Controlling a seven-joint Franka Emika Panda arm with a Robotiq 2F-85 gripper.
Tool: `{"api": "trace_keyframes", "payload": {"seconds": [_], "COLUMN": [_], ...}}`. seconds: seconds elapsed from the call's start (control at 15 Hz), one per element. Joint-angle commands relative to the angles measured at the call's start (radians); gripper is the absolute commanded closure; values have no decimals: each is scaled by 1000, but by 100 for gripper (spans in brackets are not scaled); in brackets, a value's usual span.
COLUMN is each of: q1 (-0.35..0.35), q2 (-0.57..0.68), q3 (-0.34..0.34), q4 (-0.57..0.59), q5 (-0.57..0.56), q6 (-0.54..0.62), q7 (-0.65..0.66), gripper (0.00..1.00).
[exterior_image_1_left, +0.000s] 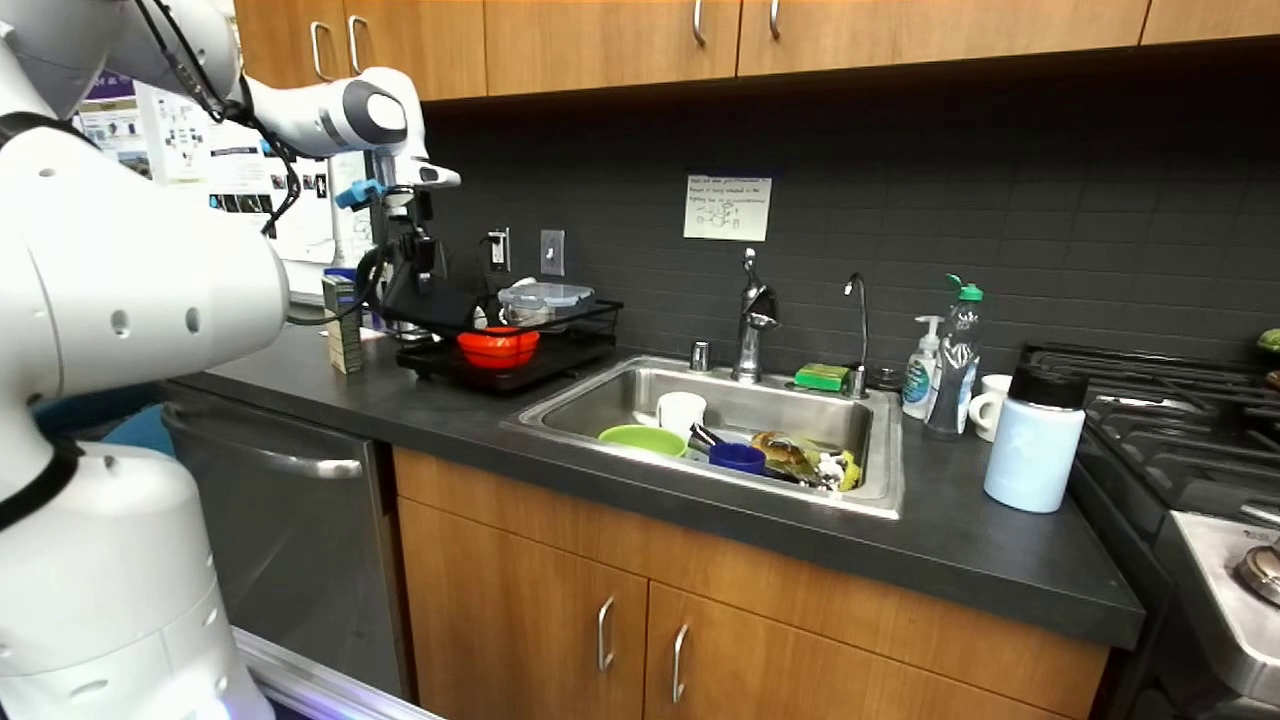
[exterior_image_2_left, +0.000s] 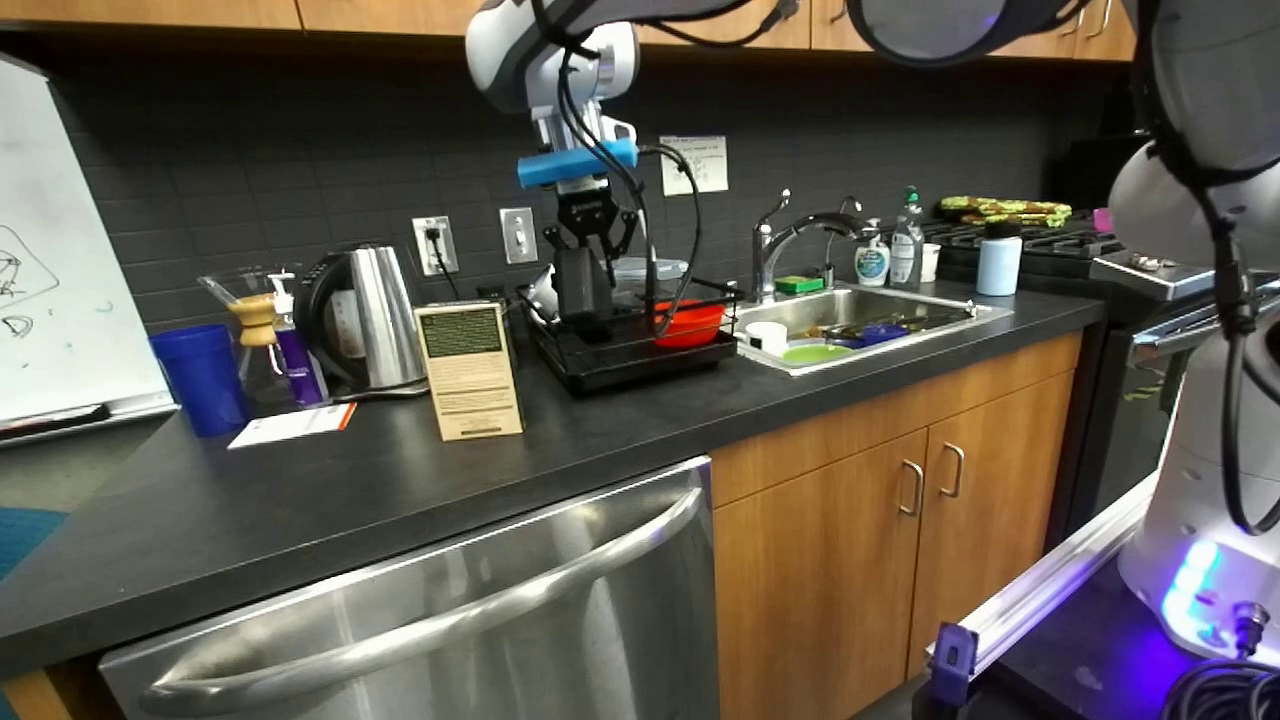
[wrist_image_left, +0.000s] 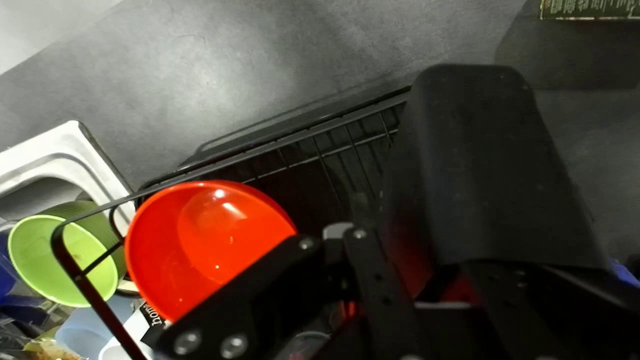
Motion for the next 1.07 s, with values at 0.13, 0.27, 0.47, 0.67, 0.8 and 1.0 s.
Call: {"api": "trace_keyframes", "payload": {"seconds": [0.13, 0.27, 0.47, 0.67, 0.8, 1.0], "q1": [-15, -11, 10, 52, 82, 121], "q2": [-22, -21, -17, -6, -2, -4], "q3": [-10, -12, -23, -40, -48, -53], "q4": [20, 21, 16, -6, -27, -70], "q5": [35, 35, 38, 52, 60, 51], "q6": [-2, 3, 39, 147, 239, 377], "q7": [-28, -28, -43, -82, -112, -174], "gripper": [100, 99, 99, 99, 99, 99]}}
